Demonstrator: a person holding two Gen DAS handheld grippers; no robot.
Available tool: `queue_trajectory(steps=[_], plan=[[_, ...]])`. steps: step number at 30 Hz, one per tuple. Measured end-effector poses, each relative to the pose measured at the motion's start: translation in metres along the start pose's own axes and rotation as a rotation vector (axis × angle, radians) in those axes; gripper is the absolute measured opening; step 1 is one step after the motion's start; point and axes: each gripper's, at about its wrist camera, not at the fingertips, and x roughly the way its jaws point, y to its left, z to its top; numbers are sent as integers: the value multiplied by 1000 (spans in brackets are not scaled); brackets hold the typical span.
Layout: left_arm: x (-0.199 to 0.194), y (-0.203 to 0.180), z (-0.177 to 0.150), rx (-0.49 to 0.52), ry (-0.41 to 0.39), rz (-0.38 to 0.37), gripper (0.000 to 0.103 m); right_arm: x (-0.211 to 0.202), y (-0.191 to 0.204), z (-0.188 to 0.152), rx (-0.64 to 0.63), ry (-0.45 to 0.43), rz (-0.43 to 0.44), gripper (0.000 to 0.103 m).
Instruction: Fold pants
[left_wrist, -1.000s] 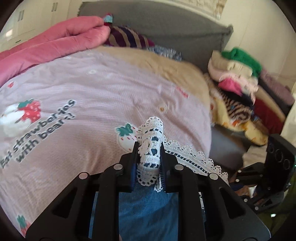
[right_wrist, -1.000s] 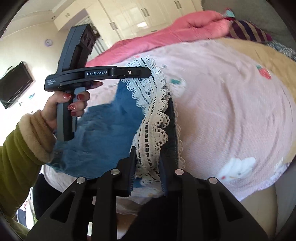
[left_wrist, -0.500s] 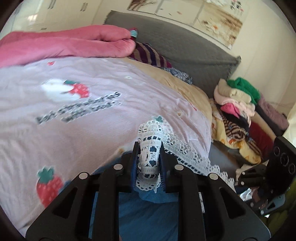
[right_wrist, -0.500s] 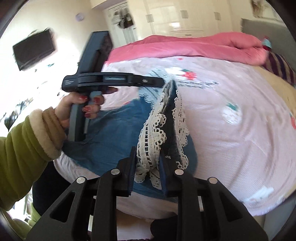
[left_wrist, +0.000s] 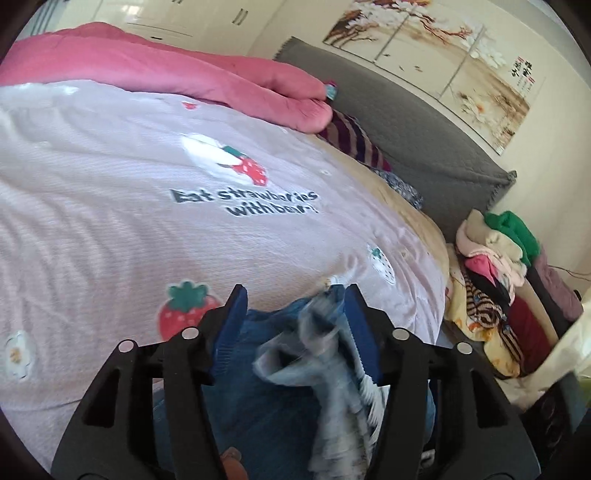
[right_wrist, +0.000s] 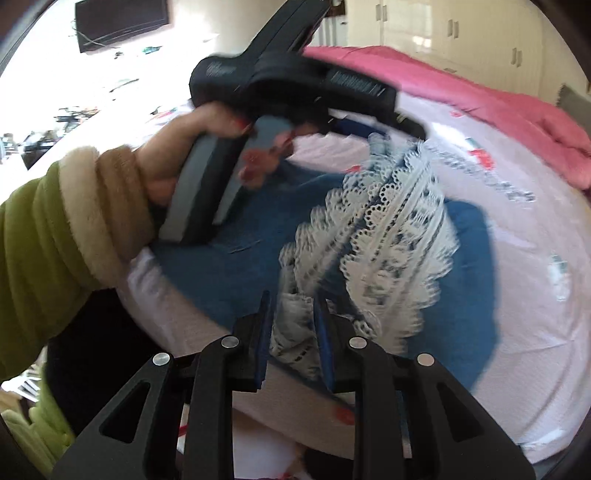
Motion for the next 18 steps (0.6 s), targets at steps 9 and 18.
queue_trajectory(steps=[9, 18], plan=[[-58, -28, -19, 28, -46, 193, 76, -40, -2, -12, -18, -50, 103, 44], [-97, -64, -89, -47, -51, 250, 91, -77, -97, -5, 202, -99, -59, 61]])
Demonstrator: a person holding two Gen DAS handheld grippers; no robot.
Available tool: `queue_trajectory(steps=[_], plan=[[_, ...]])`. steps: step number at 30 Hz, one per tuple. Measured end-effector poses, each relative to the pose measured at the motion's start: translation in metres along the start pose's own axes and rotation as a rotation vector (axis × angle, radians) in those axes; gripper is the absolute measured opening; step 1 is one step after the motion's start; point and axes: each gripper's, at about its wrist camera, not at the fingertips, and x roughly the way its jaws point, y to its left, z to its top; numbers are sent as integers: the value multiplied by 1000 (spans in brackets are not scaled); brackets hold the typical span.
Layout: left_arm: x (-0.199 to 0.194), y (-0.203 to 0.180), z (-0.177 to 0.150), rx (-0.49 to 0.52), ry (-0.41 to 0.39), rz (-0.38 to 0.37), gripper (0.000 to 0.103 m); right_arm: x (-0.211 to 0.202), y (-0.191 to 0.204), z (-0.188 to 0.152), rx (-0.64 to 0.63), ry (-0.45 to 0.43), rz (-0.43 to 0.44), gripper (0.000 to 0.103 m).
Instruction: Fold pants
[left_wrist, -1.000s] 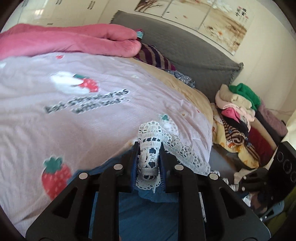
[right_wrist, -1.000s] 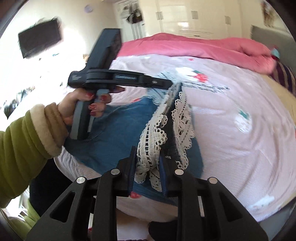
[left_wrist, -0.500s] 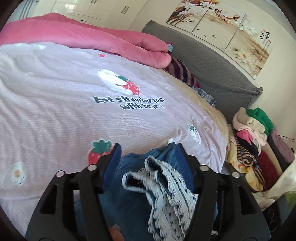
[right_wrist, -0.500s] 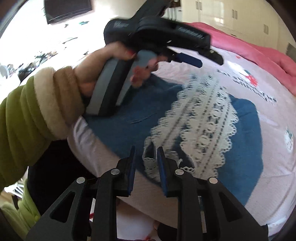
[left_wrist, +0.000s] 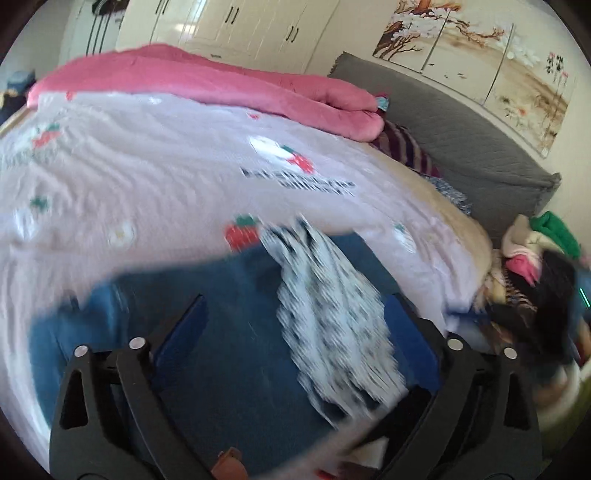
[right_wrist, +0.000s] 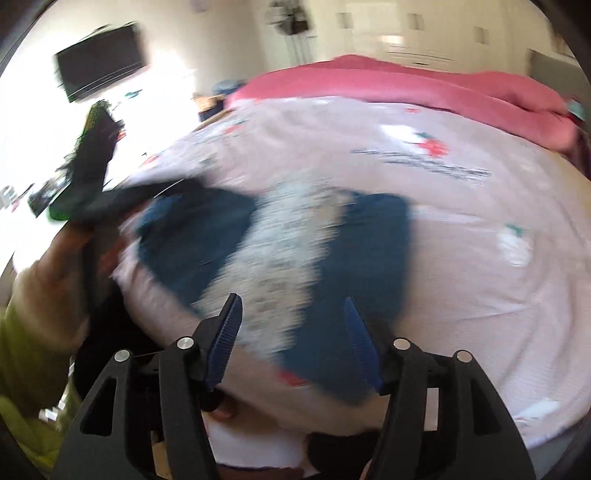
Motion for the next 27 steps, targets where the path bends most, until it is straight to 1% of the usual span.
queue_trajectory(steps=[2, 5, 6, 7, 10, 12, 13, 14, 16, 18, 19, 20, 21, 22, 23, 24, 27], plan=[[-3, -8, -13, -6, 6, -9, 92, 2, -10, 13, 5, -7, -31, 64], [-6, -24, -32, 20, 15, -34, 92, 16, -15, 39, -22, 0, -23, 72], [-5, -28, -36, 18, 28, -48, 92, 25, -13, 52, -34, 10, 0, 75], [-2, -33, -40, 18, 45, -61, 92, 33, -13, 61, -33, 12, 13, 75], [11, -43, -47, 9, 95, -31, 92, 62, -8, 90, -22, 50, 69, 76], [19, -42, -49, -30, 118, -29, 92, 80, -1, 105, -42, 83, 89, 76], [23, -40, -51, -55, 133, -27, 92, 91, 4, 113, -63, 99, 87, 76], [27, -38, -52, -75, 145, -10, 91, 100, 5, 118, -74, 116, 75, 76], [31, -36, -54, -98, 168, 0, 85, 121, 4, 126, -90, 161, 69, 76], [33, -32, -55, -118, 174, 2, 80, 136, 0, 129, -75, 197, 48, 74], [35, -32, -55, -119, 180, 3, 77, 147, -2, 128, -66, 232, 59, 61], [37, -33, -55, -120, 187, 10, 69, 154, -4, 127, -52, 256, 72, 47], [39, -32, -56, -121, 197, 9, 60, 162, -5, 123, -29, 289, 103, 17], [43, -33, -56, -124, 211, 15, 53, 162, -3, 120, -35, 287, 106, 17], [43, -34, -58, -121, 216, 21, 40, 159, 1, 118, -61, 269, 94, 16], [43, -34, -58, -113, 215, 25, 30, 151, 7, 117, -94, 231, 74, 16], [40, -32, -56, -120, 212, 25, 22, 131, 21, 122, -126, 146, 81, 16]])
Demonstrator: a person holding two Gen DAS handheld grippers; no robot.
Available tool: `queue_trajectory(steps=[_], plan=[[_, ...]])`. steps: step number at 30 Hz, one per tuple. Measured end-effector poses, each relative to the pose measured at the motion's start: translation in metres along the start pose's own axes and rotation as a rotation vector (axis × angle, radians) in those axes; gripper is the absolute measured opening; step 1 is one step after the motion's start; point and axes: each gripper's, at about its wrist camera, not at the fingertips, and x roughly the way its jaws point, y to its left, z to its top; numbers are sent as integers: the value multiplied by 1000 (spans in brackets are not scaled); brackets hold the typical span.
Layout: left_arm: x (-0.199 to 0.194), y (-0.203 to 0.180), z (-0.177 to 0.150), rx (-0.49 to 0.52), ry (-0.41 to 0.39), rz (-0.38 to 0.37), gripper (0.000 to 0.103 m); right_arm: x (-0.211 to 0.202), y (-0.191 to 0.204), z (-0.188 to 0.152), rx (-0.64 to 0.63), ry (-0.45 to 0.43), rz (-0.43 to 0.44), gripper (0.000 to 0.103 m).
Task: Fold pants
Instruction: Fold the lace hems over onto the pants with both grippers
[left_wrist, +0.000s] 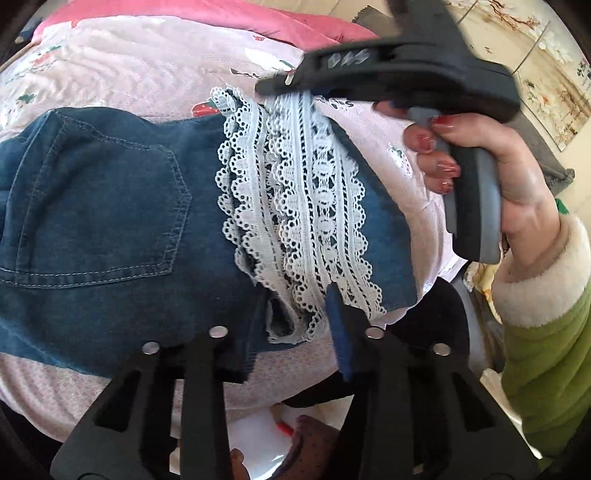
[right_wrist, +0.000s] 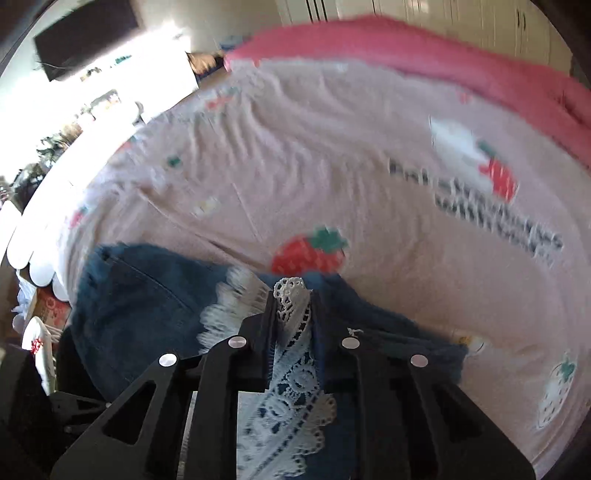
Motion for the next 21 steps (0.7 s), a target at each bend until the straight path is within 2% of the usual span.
queue_trajectory(steps=[2, 4, 5, 6, 8, 9, 10, 12, 15, 17, 19, 20, 21], plan=[[-4, 4, 0, -15, -3, -8, 21, 0, 13, 6, -45, -18, -6, 19], [-5, 6, -1, -25, -1, -15, 21, 17, 18, 10, -68, 41, -42, 35], [-5, 6, -2, -25, 0, -15, 21, 25, 18, 11, -75, 79, -51, 37], [-6, 6, -3, -23, 5, -15, 21, 32, 17, 11, -77, 113, -62, 43], [-6, 5, -6, -25, 17, -25, 22, 30, 16, 11, -64, 106, -55, 47], [-6, 5, -7, -25, 23, -31, 23, 24, 17, 12, -61, 81, -34, 53], [-6, 5, -7, -29, 27, -41, 25, 20, 19, 13, -61, 64, -25, 64], [-4, 8, -7, -48, 35, -62, 33, 21, 22, 14, -71, 74, -33, 69], [-5, 7, -7, -64, 35, -83, 38, 38, 26, 13, -86, 138, -60, 69], [-5, 5, -8, -60, 35, -80, 38, 50, 27, 12, -81, 175, -67, 65], [0, 4, -8, -67, 49, -69, 38, 63, 27, 9, -87, 216, -65, 35], [2, 3, -8, -64, 53, -66, 38, 68, 27, 7, -86, 233, -57, 31], [5, 1, -8, -55, 57, -53, 31, 71, 26, 4, -77, 239, -42, 23]])
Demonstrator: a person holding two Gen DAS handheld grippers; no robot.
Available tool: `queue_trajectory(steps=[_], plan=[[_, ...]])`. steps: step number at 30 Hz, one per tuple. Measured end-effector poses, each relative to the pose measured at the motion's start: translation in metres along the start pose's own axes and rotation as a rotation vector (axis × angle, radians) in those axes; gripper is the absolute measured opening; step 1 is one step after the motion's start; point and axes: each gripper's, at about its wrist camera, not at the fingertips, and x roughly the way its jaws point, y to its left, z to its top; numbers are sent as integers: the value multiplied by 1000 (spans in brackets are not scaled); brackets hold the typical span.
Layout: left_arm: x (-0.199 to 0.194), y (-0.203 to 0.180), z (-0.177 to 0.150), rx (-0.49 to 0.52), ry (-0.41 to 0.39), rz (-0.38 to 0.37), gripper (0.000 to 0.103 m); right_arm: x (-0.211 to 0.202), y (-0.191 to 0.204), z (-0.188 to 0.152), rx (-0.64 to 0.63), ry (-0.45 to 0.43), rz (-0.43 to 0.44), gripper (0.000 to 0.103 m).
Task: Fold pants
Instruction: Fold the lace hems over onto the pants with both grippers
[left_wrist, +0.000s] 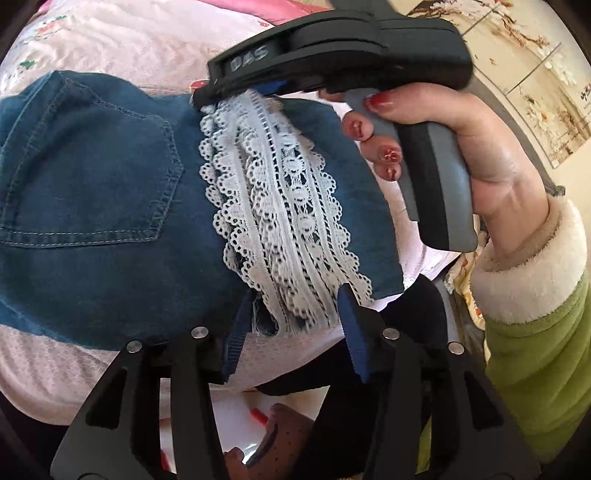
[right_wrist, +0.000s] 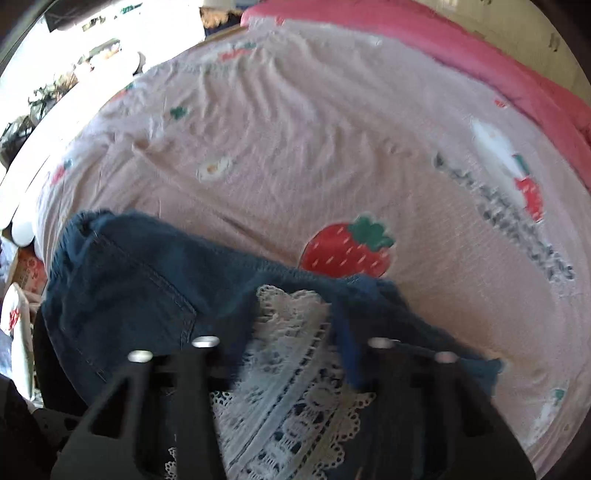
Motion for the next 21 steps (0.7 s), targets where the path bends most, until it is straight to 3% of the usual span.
queue_trajectory(steps=[5, 9, 13, 16, 21], plan=[[6, -6, -1, 48, -4, 35, 10, -18, -13, -12, 83, -95, 32, 16], [1, -7, 4, 54, -13, 2, 7, -50, -29, -27, 178, -213, 45, 15], [-8, -10, 14, 77, -54, 5, 7, -85, -40, -33, 226, -323, -6, 14], [-15, -4, 20, 63, -72, 10, 7, -81, -39, -22, 203, -315, -33, 14], [-15, 15, 13, 16, -53, 24, 7, -38, -20, -3, 122, -218, -81, 14]])
